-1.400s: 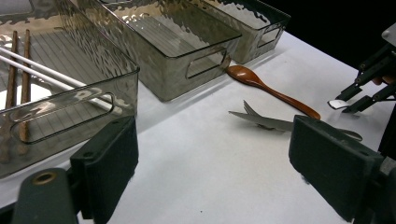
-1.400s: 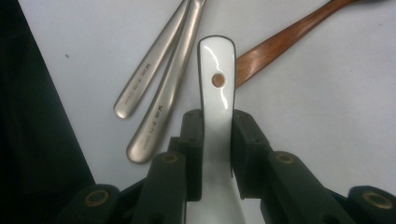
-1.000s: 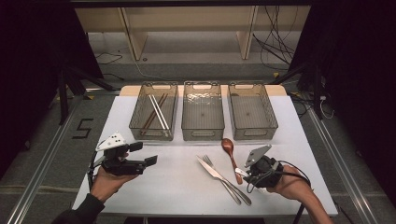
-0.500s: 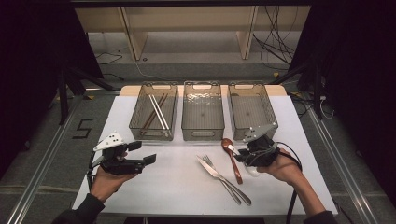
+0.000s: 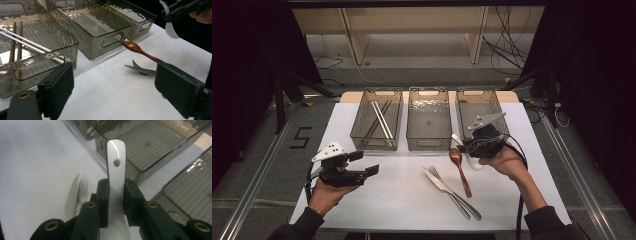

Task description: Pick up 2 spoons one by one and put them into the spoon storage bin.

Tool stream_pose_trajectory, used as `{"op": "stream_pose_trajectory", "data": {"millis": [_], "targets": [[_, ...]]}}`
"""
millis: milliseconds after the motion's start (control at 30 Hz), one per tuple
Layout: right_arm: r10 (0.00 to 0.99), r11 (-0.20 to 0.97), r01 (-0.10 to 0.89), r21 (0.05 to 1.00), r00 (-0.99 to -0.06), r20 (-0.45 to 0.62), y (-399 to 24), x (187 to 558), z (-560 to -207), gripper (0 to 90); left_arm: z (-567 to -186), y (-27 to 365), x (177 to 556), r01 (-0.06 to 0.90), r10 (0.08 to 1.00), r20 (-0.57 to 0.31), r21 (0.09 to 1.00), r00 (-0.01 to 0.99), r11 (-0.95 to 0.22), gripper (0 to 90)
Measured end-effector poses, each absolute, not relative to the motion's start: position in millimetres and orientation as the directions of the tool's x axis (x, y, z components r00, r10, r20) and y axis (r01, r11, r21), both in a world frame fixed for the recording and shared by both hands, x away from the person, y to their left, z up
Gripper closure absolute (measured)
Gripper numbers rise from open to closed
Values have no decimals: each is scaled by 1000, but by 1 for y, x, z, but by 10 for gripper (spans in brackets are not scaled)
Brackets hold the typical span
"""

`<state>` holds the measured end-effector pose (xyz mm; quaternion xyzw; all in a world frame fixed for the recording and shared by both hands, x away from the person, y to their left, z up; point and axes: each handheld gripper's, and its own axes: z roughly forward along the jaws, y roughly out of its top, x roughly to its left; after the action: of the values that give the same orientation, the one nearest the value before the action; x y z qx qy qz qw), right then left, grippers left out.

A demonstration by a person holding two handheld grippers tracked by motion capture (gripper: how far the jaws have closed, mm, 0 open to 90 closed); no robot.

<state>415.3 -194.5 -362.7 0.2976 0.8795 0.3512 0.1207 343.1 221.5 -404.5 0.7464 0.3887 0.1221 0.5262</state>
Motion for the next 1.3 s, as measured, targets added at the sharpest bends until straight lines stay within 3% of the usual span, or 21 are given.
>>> {"op": "stream_pose_trajectory", "data": {"millis": [467, 1300], "targets": [[651, 485, 465, 741, -758, 50, -175, 457, -346, 765, -404, 222, 343, 444, 706, -222, 884, 672, -145, 153], [708, 438, 497, 749, -704, 53, -138, 506, -342, 764, -404, 221, 342, 409, 699, -196, 901, 687, -148, 153]]}}
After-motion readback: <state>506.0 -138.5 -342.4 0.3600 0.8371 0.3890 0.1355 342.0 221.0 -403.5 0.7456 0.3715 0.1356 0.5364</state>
